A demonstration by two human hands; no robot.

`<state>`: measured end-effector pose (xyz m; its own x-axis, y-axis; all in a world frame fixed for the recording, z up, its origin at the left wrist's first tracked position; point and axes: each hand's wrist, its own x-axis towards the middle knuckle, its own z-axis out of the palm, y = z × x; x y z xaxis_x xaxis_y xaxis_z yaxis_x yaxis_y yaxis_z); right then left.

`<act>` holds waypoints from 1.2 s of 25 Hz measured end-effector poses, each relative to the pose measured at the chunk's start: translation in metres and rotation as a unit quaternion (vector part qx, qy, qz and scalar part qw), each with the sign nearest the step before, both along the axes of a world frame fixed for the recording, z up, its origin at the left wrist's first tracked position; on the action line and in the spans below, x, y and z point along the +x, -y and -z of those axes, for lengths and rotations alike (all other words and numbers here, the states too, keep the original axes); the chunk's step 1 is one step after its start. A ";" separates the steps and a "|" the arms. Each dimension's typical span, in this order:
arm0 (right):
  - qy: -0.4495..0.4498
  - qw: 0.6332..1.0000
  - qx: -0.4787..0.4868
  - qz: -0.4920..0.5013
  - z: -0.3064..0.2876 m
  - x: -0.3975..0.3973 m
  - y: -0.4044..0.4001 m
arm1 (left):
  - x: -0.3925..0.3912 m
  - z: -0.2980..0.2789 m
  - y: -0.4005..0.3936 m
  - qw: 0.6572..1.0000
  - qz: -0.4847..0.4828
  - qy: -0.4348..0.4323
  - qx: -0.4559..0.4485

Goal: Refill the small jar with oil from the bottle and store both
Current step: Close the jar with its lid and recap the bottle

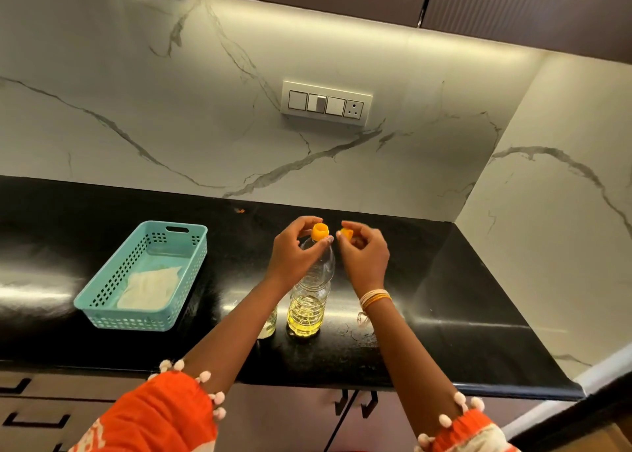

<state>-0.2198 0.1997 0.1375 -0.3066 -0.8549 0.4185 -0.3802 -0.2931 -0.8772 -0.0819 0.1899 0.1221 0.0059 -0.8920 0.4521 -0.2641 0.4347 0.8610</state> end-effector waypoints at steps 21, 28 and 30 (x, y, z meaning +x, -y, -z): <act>-0.389 0.887 0.061 -0.242 -0.077 -0.001 0.022 | 0.007 0.003 0.015 0.985 0.124 -0.087 0.086; -0.477 0.867 0.079 -0.123 -0.081 0.015 0.020 | 0.009 0.002 0.017 0.989 0.102 -0.069 0.077; -0.515 0.851 0.074 -0.069 -0.078 0.021 0.015 | 0.008 0.003 0.015 0.990 0.091 -0.069 0.080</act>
